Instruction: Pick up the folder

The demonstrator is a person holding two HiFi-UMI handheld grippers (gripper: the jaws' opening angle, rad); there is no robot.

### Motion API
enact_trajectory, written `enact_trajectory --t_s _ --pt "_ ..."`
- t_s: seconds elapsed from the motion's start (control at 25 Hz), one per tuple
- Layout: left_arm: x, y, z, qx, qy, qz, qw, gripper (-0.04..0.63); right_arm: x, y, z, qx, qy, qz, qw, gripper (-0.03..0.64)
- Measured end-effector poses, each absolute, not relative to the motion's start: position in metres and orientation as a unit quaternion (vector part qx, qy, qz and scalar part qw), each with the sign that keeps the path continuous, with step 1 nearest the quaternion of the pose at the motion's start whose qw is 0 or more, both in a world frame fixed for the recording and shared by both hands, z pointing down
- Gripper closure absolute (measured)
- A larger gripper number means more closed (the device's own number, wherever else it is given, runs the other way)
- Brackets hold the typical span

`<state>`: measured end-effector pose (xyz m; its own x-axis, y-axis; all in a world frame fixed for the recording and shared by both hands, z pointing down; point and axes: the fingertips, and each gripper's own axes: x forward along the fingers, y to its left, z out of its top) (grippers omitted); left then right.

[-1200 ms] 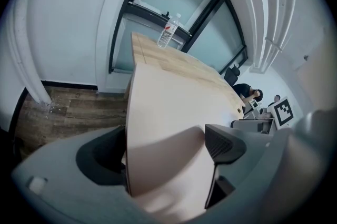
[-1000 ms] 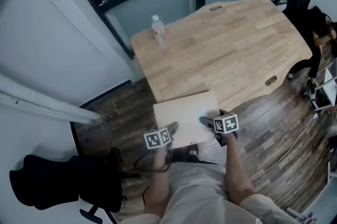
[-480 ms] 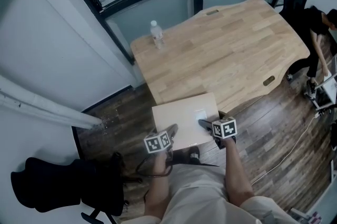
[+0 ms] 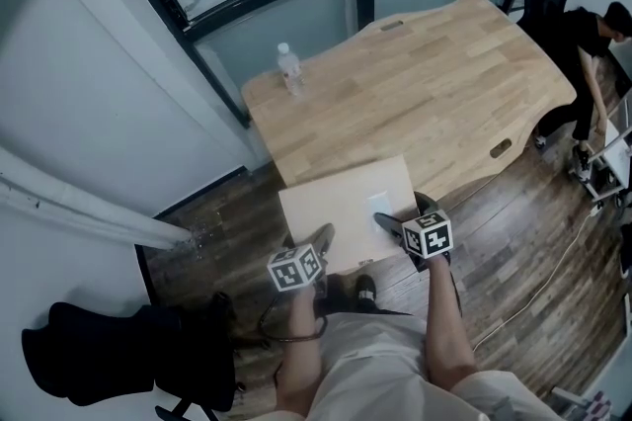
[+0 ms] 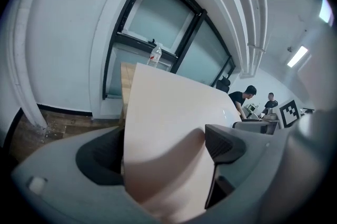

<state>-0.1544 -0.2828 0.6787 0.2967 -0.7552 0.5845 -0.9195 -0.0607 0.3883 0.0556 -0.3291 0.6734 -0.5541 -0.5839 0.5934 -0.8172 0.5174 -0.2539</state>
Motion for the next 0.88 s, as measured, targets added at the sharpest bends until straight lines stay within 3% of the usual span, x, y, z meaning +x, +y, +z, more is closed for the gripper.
enact_trajectory --t_s 0.88 --pt "-0.129 -0.329 0.531 0.779 -0.592 0.065 0.195 0.135 0.085 -0.359 0.54 0.469 -0.866 0.15 0.089 0.133"
